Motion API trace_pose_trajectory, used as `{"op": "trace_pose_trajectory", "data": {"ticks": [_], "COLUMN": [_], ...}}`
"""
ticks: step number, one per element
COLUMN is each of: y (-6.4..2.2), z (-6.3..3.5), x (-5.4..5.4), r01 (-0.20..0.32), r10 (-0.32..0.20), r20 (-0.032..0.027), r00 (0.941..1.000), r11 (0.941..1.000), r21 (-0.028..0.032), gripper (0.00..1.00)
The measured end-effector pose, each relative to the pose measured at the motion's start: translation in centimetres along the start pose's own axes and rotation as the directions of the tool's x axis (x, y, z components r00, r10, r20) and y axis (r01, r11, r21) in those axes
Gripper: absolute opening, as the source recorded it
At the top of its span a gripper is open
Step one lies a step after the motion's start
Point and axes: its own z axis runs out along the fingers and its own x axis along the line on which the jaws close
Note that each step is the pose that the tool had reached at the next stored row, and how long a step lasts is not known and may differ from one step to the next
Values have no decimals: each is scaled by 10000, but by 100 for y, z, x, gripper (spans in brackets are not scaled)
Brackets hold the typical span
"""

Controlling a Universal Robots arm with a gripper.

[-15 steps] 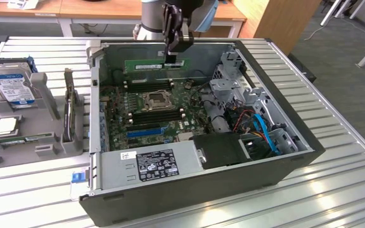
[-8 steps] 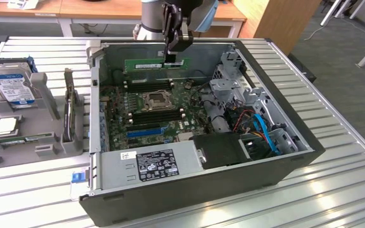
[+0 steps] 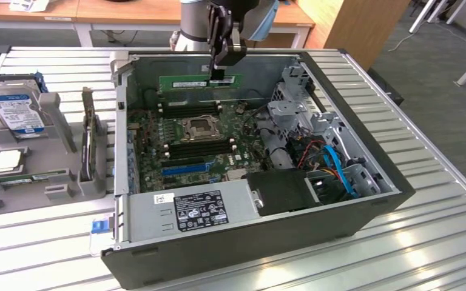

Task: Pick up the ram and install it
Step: 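Pick up the ram and move it above insertion slot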

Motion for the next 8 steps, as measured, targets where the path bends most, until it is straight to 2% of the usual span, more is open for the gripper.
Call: {"op": "trace_pose_trajectory", "data": {"ticks": [8], "y": [-60], "z": [-2], "x": [0], "r01": [1], "r10": [-1], "r20": [-1], "r00": [10000], "r11": [10000], "r21": [0], "gripper": [12]}}
